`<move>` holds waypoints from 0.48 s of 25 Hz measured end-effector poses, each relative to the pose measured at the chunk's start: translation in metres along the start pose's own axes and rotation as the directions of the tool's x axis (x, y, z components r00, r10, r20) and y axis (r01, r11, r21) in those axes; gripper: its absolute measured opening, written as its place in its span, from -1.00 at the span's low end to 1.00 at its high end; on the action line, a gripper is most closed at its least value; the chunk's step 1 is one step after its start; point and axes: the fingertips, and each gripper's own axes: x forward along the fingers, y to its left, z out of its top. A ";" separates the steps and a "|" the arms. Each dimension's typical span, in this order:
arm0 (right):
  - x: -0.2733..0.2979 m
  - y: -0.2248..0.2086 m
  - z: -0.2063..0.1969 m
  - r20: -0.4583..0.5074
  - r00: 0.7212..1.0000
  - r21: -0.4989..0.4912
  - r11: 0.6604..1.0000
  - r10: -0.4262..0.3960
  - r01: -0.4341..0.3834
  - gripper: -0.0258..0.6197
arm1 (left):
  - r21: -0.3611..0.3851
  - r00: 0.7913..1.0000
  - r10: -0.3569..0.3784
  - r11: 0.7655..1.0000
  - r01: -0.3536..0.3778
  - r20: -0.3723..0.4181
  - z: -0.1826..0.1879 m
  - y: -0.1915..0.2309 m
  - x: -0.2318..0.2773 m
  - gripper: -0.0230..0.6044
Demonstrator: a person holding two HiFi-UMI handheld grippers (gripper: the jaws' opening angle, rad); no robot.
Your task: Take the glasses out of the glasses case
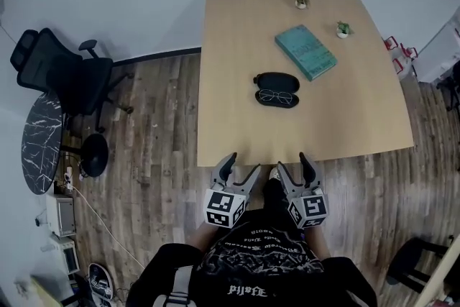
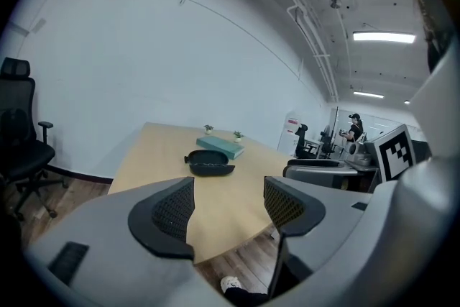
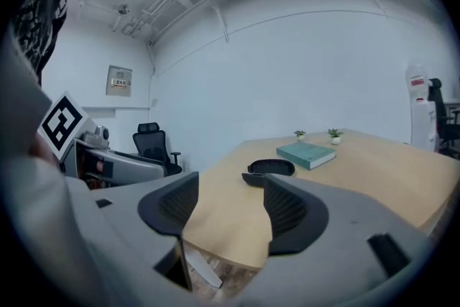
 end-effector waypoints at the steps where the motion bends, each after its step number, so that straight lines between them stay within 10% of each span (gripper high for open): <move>1: 0.009 -0.010 0.004 -0.008 1.000 -0.005 1.000 0.020 -0.021 -0.01 | -0.004 1.000 0.012 1.000 -0.012 0.000 0.006 0.001 0.011 0.06; 12: 0.082 -0.090 0.041 -0.048 0.976 -0.028 0.977 0.211 -0.212 -0.01 | -0.025 0.988 0.152 0.988 -0.152 -0.017 0.042 0.003 0.099 0.06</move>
